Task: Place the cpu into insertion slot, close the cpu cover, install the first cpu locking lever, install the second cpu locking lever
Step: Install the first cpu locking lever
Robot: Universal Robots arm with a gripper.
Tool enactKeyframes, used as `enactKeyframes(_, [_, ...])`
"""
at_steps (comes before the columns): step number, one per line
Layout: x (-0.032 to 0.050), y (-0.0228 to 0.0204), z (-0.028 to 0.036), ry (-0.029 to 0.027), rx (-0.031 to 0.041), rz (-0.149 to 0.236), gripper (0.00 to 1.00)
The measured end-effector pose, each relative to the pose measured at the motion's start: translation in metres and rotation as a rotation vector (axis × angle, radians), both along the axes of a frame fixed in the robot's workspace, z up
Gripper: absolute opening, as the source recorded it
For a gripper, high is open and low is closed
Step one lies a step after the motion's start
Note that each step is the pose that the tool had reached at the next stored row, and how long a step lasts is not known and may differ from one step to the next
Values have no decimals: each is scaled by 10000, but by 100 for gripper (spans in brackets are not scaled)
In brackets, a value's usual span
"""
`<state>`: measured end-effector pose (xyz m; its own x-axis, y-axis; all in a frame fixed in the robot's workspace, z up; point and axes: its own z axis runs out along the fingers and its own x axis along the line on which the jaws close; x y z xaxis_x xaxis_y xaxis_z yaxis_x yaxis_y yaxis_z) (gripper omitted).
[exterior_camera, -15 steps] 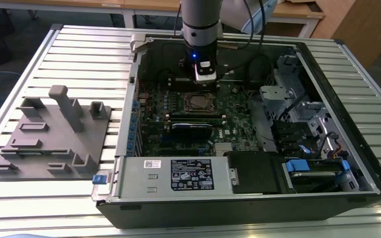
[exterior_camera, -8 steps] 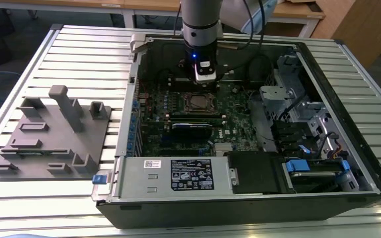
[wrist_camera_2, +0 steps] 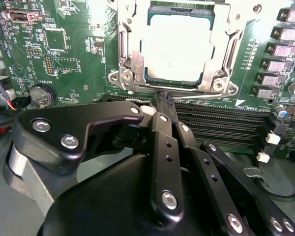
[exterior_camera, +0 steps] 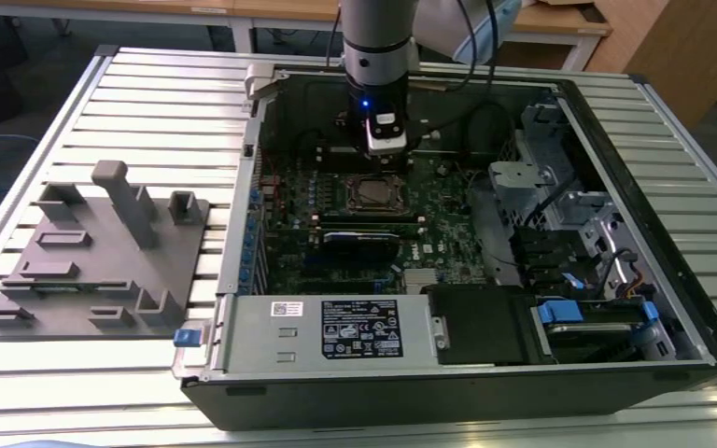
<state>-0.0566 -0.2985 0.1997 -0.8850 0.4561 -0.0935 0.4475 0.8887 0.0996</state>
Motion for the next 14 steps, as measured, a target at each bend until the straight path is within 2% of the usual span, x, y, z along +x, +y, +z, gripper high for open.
enactKeyframes(5, [0,33,0,0,-38,-47,10])
enactKeyframes(9, [0,40,-2,-2,-80,-79,10])
enactKeyframes(14, [0,40,-13,-17,-217,-117,10])
